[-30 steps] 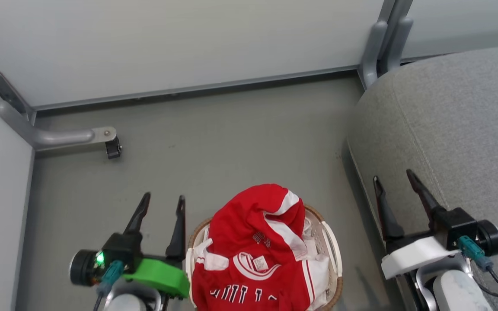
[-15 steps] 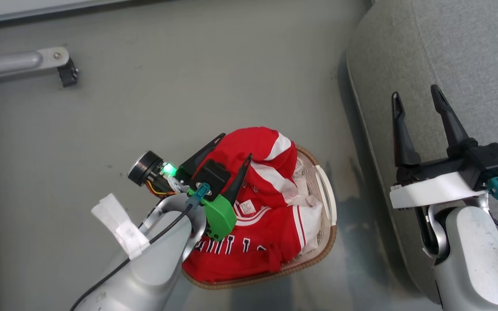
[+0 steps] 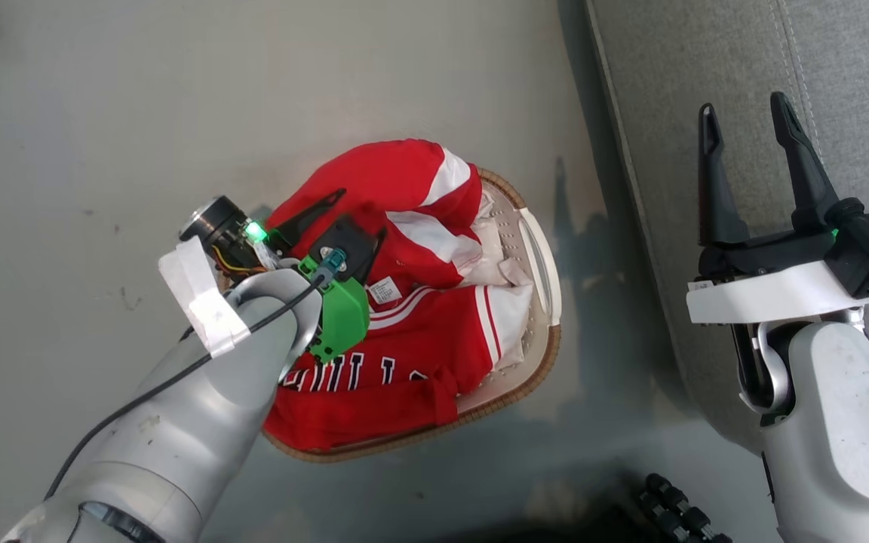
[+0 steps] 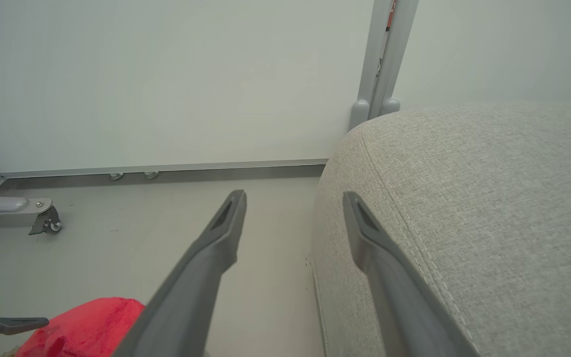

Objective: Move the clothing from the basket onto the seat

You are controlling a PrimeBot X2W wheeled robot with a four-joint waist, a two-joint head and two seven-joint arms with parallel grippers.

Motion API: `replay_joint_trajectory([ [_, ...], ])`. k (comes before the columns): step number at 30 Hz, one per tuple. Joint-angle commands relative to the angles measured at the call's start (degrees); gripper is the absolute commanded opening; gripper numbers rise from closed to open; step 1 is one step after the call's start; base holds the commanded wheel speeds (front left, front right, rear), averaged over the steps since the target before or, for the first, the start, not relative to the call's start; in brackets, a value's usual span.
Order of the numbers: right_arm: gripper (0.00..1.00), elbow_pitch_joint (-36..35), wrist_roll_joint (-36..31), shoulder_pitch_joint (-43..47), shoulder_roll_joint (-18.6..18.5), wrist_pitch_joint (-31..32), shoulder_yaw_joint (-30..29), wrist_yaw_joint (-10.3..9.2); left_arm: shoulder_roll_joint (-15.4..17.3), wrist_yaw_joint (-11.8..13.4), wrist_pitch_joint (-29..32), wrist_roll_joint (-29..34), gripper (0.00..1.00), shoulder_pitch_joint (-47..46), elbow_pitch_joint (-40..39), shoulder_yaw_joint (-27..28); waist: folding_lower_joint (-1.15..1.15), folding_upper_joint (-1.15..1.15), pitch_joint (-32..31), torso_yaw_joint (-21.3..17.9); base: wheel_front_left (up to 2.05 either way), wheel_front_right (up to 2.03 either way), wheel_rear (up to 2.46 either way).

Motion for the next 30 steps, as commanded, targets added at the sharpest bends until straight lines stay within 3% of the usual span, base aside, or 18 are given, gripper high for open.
replay_joint_trajectory([
  [1, 1.00, -0.4, 0.4, -1.0, -0.2, -0.3, 0.0, -0.04, 0.6, 0.0, 0.0, -0.4, 1.00, -1.9, 1.2, -0.2, -0.01, 0.64, 3.9, -2.8, 0.00, 0.00, 0.00],
  [11, 1.00, -0.3, 1.0, -2.1, -0.2, -0.3, -0.6, -0.04, 0.3, 1.5, 0.0, -1.2, 1.00, -4.7, 1.7, 0.7, -0.01, 0.64, 5.4, -2.5, 0.00, 0.00, 0.00],
  [12, 1.00, -0.3, 1.0, -2.1, -0.1, -0.3, -0.6, -0.04, 0.3, 1.7, 0.0, -1.4, 0.91, -4.7, 1.0, 0.9, -0.01, 0.64, 5.4, -2.3, 0.00, 0.00, 0.00],
  [14, 1.00, -0.3, 0.9, -2.2, -0.2, -0.3, -0.8, -0.04, 0.4, 2.1, 0.0, -1.6, 0.55, -4.3, -0.5, 1.3, -0.01, 0.64, 5.4, -2.1, 0.00, 0.00, 0.00],
  [16, 1.00, -0.1, 0.8, -2.1, -0.2, -0.3, -0.8, -0.04, 0.5, 2.3, 0.0, -1.5, 0.39, -3.3, -1.4, 1.3, -0.01, 0.64, 5.3, -1.8, 0.00, 0.00, 0.00],
  [19, 1.00, 0.1, 0.6, -2.0, -0.2, -0.3, -0.6, -0.04, 0.9, 2.2, 0.0, -1.3, 0.00, -2.2, -1.9, 1.1, -0.01, 0.64, 5.1, -1.6, 0.00, 0.00, 0.00],
  [30, 1.00, 0.6, 0.8, -1.9, -0.2, -0.3, -0.5, -0.04, 0.8, 1.9, 0.0, -2.0, 0.00, -1.7, -0.1, 1.2, -0.01, 0.64, 4.3, -1.8, 0.00, 0.00, 0.00],
])
